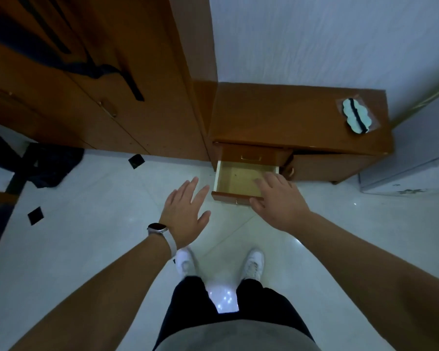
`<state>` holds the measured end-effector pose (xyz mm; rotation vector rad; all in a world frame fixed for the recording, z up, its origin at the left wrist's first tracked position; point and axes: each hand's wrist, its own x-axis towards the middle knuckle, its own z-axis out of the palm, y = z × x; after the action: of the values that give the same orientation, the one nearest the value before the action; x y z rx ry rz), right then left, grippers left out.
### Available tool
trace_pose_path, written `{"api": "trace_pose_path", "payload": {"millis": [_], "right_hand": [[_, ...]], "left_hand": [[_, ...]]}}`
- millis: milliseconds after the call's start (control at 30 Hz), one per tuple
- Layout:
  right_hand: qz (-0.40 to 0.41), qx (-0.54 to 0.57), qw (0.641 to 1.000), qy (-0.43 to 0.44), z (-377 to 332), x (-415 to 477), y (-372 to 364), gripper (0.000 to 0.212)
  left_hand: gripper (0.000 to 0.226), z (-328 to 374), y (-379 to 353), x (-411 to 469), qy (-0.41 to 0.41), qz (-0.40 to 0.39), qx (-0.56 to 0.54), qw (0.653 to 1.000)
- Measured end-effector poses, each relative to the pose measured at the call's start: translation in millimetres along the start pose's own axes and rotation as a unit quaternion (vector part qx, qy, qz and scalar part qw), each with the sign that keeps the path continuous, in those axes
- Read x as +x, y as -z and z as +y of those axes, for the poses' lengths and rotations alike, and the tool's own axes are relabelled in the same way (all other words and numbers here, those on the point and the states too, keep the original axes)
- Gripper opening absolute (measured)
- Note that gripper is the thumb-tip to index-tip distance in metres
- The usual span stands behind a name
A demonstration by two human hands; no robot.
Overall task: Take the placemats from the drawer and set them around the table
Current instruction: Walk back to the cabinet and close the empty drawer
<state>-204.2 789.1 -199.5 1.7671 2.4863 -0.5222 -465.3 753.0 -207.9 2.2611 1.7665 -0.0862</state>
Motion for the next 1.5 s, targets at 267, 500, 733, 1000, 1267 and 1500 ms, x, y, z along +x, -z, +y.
{"api": "trace_pose_path", "payload": {"millis": [267, 500, 733, 1000, 1267, 1500], "right_hand": [[-0.001, 0.02, 0.994, -0.105, 10.1, 52.2, -84.9, 0.05], [-0.001, 0.03, 0.985, -0.171, 30.3, 93.2, -215.2, 0.055], [0.032, 0.022, 0.979, -0.198, 86.4, 144.0, -368.3, 0.06], [0.077, -0.032, 0.988, -0.133, 158.1, 187.4, -492.7, 0.066], [0.145, -0.093, 0.982, -0.082, 204.4, 220.6, -540.7, 0.07], [0.228, -0.121, 0.965, -0.037, 222.6, 249.2, -543.0, 0.07]], "left_hand": [[0.062, -41.4, -100.7, 89.5, -0.089, -0.044, -0.009, 0.995], [0.062, -79.3, -228.9, 158.5, -0.115, -0.074, -0.019, 0.99], [0.072, -102.5, -384.4, 219.0, -0.077, -0.03, -0.028, 0.996], [0.071, -106.7, -513.3, 249.9, -0.083, 0.026, -0.001, 0.996], [0.066, -124.0, -563.6, 273.8, -0.12, 0.133, 0.058, 0.982], [0.063, -125.9, -567.8, 310.6, -0.114, 0.209, 0.067, 0.969]]}}
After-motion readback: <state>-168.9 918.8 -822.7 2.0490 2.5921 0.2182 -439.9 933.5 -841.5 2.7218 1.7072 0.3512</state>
